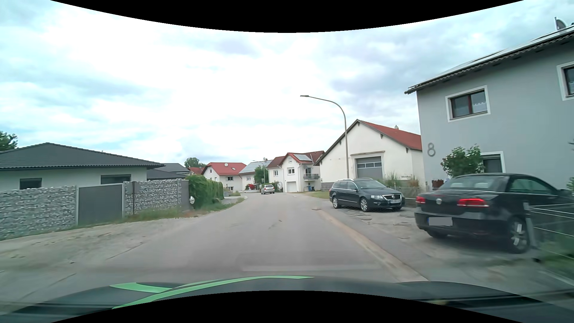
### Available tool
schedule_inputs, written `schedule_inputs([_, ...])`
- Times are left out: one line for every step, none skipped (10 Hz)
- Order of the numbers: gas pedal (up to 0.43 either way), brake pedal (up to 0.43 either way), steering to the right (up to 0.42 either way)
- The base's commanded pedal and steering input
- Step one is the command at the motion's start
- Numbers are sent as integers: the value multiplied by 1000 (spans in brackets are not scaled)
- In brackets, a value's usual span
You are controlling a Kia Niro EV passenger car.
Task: Follow the waypoints while adhering to traffic rules and regulations
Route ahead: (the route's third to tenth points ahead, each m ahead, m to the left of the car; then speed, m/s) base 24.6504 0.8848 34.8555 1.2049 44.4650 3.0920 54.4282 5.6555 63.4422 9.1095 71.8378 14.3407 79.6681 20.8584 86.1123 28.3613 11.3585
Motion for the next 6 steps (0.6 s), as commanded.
schedule_inputs([177,0,-4])
schedule_inputs([177,0,-5])
schedule_inputs([177,0,-4])
schedule_inputs([169,0,-4])
schedule_inputs([169,0,-4])
schedule_inputs([157,0,-4])
